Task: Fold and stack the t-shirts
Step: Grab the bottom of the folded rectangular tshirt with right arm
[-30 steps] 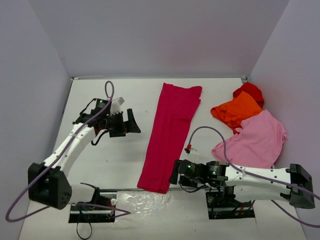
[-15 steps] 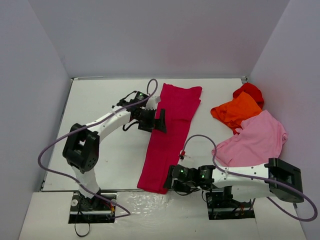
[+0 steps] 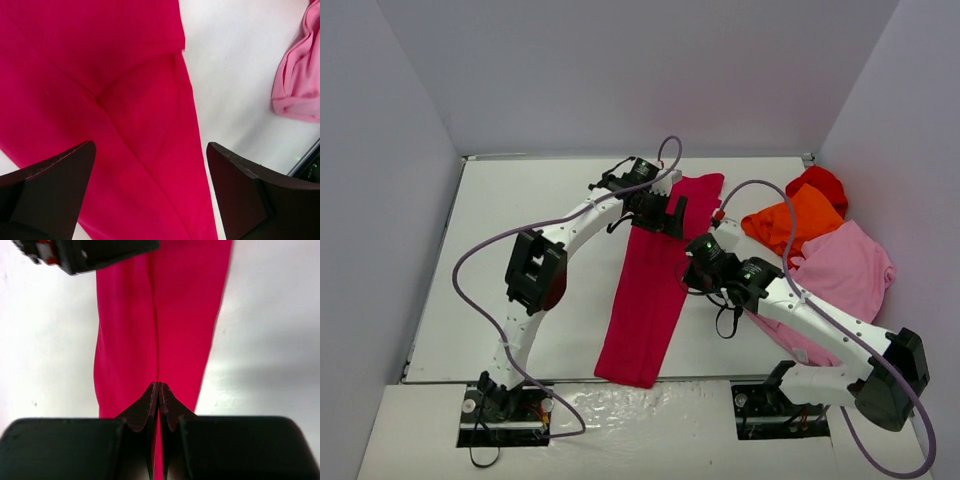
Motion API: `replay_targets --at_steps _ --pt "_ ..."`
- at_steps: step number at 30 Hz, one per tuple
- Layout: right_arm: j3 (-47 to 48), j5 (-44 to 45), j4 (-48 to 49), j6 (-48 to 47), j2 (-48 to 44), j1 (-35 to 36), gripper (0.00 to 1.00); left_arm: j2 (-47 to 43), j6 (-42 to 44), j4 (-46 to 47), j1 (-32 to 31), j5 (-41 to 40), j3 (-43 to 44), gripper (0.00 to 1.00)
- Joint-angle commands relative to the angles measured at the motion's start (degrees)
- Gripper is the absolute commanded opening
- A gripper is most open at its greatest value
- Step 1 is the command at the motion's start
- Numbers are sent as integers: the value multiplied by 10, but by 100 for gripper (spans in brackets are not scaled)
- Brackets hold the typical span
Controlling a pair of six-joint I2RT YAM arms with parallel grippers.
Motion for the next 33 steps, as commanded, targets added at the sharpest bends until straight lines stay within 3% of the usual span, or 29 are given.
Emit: replay_targets --at_steps 1,3,5,7,13,15,18,22,25,27,29,31,33 --pt "31 25 -54 -92 23 -18 0 69 -29 -43 53 105 144 90" --pt "30 19 -54 -97 26 -19 0 102 -98 -2 73 191 142 92" --pt "22 15 -55 -101 19 -26 0 71 -205 162 86 243 69 97" --pt "17 18 -58 -105 2 -35 0 19 -261 247 97 237 2 97" --pt "16 15 -69 -146 -32 -84 0 -171 -321 440 130 210 -152 97" --pt "19 14 -71 -167 -33 -94 1 -214 -440 583 144 233 -228 97" --pt "25 12 -71 -185 -31 -102 7 -241 -644 992 165 228 -357 97" --pt "43 -12 -71 -212 -33 -124 13 -205 -893 1199 176 194 -400 97" --pt "62 -37 -69 -230 -37 -138 21 -173 -947 1255 177 215 -384 97" --pt "73 -64 -67 -235 -41 -151 35 -193 -898 1255 179 208 -391 97" --pt "77 -82 -63 -236 -50 -160 43 -228 -819 1255 179 176 -420 97" --pt "80 -98 -61 -235 -65 -169 45 -267 -783 1255 176 116 -470 97" --pt "79 -116 -56 -232 -76 -178 45 -290 -815 1245 174 61 -510 97"
